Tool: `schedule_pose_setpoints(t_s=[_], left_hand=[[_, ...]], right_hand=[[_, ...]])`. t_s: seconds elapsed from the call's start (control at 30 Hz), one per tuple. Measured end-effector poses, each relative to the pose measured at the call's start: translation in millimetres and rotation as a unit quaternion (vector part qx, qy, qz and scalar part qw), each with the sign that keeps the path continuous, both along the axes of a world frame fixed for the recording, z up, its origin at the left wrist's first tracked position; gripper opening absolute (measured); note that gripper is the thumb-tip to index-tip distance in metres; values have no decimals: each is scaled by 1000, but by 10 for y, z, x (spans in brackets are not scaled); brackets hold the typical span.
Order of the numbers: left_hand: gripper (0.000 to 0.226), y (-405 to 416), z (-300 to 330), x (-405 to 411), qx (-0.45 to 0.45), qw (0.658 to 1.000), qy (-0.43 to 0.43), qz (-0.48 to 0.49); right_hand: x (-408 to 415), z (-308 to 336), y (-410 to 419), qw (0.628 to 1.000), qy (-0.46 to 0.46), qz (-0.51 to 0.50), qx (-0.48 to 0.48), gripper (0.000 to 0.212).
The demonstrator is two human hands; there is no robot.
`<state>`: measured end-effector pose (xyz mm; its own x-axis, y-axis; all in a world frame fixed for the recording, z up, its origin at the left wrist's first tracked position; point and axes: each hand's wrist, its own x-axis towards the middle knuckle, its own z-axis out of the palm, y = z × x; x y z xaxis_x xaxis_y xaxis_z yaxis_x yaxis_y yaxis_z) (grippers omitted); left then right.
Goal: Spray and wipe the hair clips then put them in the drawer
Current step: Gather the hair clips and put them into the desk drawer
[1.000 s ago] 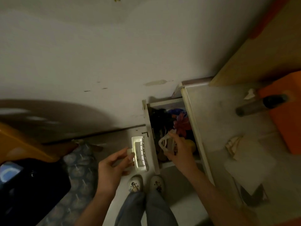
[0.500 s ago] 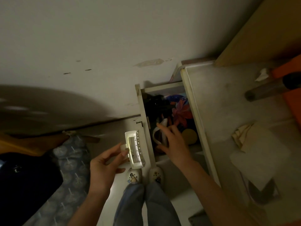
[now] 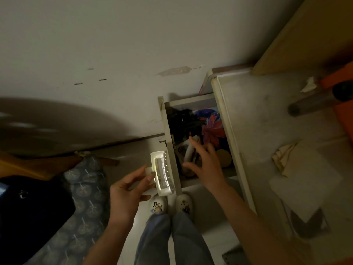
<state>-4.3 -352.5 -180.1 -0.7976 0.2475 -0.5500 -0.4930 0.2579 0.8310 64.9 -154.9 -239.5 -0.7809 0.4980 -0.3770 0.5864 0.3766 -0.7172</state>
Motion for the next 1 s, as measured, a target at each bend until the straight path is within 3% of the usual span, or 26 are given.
schedule_pose_setpoints(t_s=[0.2,0.33,0.43,0.63,1.0], left_hand=[[23,127,98,-9,21,1000,12,-4],[29,241,174,2,36,999,8,-4],[34,330,222,16,40,999,8,-11],[35,482,300,46,69,998,-12,4],[24,651,295,95,88,996,9,-20]], right_hand=[[132,383,43,994,75,-69,-34,70],[183,662,-66,976,112,-105,-156,63],[230,793,-185,970,106,-84,-204,73],[298,952,-237,988,73,-10,-134,94],[255,832,-246,995,65,-42,-61,77]])
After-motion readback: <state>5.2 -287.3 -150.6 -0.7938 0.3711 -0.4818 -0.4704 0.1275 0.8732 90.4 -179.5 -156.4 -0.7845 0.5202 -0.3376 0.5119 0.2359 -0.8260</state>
